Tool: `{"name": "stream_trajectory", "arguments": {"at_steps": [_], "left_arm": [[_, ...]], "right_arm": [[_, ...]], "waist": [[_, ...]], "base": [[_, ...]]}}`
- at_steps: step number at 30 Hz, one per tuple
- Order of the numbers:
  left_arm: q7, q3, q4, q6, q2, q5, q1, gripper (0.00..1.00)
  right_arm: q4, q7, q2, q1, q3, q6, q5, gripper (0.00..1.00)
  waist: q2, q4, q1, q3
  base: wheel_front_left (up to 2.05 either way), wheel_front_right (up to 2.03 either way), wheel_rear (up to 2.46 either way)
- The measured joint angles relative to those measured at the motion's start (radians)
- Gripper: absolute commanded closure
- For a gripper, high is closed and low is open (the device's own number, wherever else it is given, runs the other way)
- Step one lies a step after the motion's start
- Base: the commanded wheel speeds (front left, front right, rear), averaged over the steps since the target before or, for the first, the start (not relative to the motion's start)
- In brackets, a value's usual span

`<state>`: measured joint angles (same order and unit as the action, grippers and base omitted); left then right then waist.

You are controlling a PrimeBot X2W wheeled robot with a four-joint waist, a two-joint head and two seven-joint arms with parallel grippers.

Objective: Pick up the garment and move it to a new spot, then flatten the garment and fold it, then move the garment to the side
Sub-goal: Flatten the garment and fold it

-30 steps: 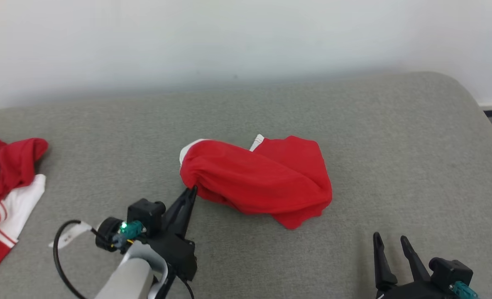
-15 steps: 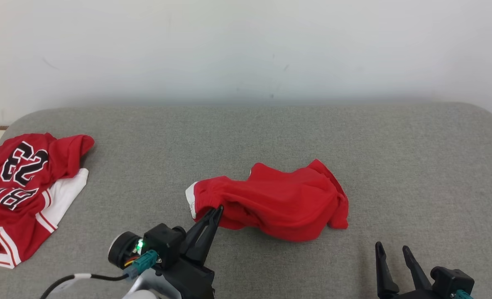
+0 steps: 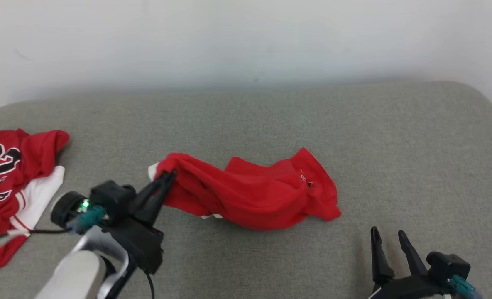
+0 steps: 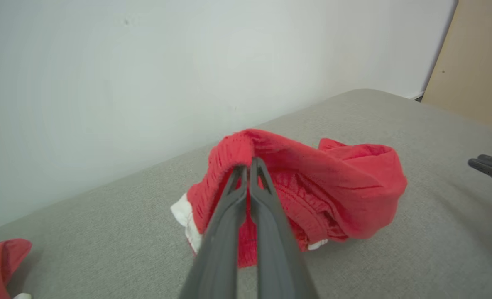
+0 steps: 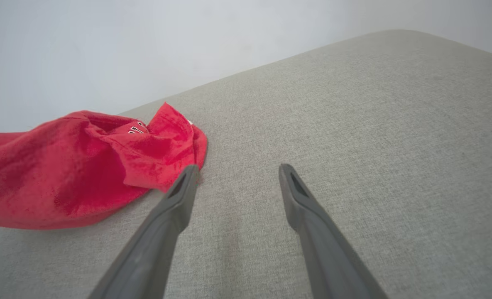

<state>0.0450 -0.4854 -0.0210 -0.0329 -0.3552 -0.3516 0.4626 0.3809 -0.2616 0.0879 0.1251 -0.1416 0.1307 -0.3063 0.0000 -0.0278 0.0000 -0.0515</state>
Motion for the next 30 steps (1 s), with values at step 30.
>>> {"name": "stream_trajectory", "arguments": {"at_steps": [30], "left_arm": [[-0.207, -0.095, -0.750, -0.097, -0.077, -0.064, 0.446, 1.00]], "right_arm": [[0.007, 0.000, -0.031, 0.121, -0.023, 0.000, -0.007, 0.00]], "waist": [[0.0001, -0.278, 0.0002, -0.217]], "base": [[0.00, 0.00, 0.00]]}}
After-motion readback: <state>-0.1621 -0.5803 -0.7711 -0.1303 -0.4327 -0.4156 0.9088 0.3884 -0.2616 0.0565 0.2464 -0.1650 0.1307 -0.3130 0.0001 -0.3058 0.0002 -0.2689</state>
